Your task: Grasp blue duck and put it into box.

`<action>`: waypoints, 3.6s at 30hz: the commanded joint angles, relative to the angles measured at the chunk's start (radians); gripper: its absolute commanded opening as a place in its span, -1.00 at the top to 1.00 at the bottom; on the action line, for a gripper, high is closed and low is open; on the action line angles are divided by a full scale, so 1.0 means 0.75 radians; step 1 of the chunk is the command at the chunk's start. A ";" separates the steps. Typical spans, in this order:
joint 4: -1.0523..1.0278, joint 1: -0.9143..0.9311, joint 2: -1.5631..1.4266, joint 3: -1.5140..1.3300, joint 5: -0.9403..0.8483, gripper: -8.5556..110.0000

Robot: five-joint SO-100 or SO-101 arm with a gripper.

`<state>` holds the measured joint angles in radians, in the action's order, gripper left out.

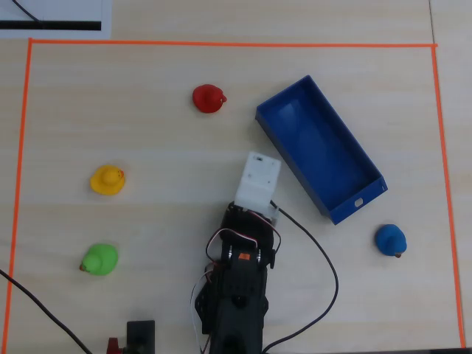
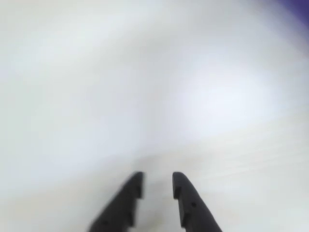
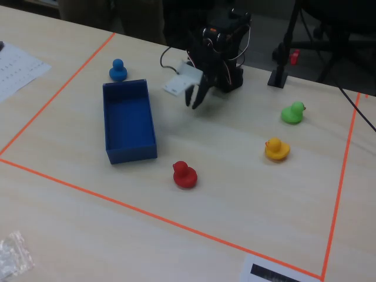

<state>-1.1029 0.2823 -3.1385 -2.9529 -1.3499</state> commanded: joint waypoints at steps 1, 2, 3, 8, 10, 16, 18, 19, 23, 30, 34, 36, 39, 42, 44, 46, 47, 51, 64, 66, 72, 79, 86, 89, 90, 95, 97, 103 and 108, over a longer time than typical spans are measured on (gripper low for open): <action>0.168 0.280 0.325 0.472 -0.051 0.59; 0.186 0.356 0.409 0.585 -0.061 0.56; 0.211 0.427 0.485 0.689 -0.070 0.54; 0.517 0.759 0.792 1.019 -0.117 0.44; 0.646 0.851 0.882 1.070 -0.135 0.42; 0.902 1.023 1.098 1.123 -0.182 0.34; 0.963 1.064 1.164 1.127 -0.190 0.34; 0.978 1.084 1.197 1.131 -0.200 0.33; 1.039 1.166 1.311 1.125 -0.231 0.31; 1.119 1.317 1.483 1.154 -0.311 0.30; 1.098 1.395 1.599 1.254 -0.360 0.29; 1.086 1.430 1.642 1.282 -0.401 0.29; 1.137 1.466 1.689 1.266 -0.456 0.27; 1.246 1.483 1.726 1.190 -0.501 0.26; 1.311 1.487 1.743 1.123 -0.536 0.26; 1.366 1.487 1.751 1.053 -0.571 0.26; 1.395 1.487 1.753 1.027 -0.575 0.26; 1.424 1.475 1.763 0.976 -0.581 0.26; 1.579 1.454 1.851 0.822 -0.632 0.25; 1.608 1.456 1.880 0.816 -0.636 0.25; 1.642 1.466 1.951 0.812 -0.673 0.25; 1.694 1.493 2.002 0.779 -0.744 0.25; 1.726 1.516 2.035 0.749 -0.822 0.24; 1.728 1.532 2.056 0.749 -0.879 0.24; 1.730 1.538 2.062 0.747 -0.890 0.24; 1.734 1.534 2.072 0.753 -0.863 0.43; 1.722 1.530 2.072 0.753 -0.851 0.74; 1.622 1.530 2.062 0.765 -0.857 0.85; 1.550 1.532 2.031 0.769 -0.855 0.85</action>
<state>0.1058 1.4266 -1.5892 -2.3915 -1.9926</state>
